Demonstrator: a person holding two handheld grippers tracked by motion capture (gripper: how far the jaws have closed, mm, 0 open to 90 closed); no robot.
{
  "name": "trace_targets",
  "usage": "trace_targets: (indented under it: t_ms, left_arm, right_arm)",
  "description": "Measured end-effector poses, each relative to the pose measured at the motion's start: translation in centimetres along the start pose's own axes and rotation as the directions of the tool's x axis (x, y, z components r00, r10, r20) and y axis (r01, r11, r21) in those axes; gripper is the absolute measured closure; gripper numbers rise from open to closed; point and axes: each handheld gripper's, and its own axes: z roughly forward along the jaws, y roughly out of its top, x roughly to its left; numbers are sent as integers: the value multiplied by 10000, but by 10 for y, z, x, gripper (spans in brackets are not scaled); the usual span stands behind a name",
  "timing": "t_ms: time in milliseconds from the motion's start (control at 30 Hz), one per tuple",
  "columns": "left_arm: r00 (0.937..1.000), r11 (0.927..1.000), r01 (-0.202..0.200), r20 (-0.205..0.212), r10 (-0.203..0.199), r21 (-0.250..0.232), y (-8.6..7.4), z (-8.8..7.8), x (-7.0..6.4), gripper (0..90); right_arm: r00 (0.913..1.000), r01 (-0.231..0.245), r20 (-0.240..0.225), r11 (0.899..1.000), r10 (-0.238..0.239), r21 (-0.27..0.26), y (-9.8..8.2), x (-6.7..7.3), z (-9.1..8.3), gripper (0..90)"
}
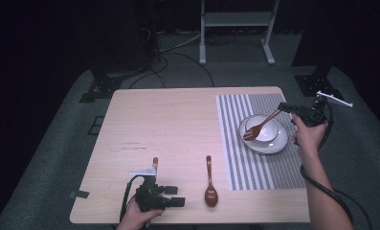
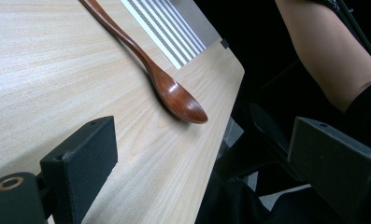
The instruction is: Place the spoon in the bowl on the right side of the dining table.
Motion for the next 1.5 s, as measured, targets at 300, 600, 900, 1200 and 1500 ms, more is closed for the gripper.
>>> trace_targets:
  t_ms: [300,600,900,1200,1500]
  left_arm:
    - [10000,10000,-13,19,13,1,0,0,0,70]
    - [10000,10000,-10,33,10,18,0,1,0,70]
    - [10000,10000,12,30,-12,33,0,2,0,70]
    - [10000,10000,16,48,-16,34,-1,2,0,70]
    - [10000,10000,-6,7,6,0,-1,2,1,70]
  right_arm:
    - [9995,-207,247,9992,215,-331,4,-8,-8,835]
    - [9990,-257,351,9985,275,-483,7,-12,-13,835]
    - [9981,-308,513,9970,345,-707,8,-19,-19,835]
    - [9956,-341,845,9960,411,-827,9,-27,-24,835]
    - [9927,-325,1129,9957,422,-869,6,-35,-25,834]
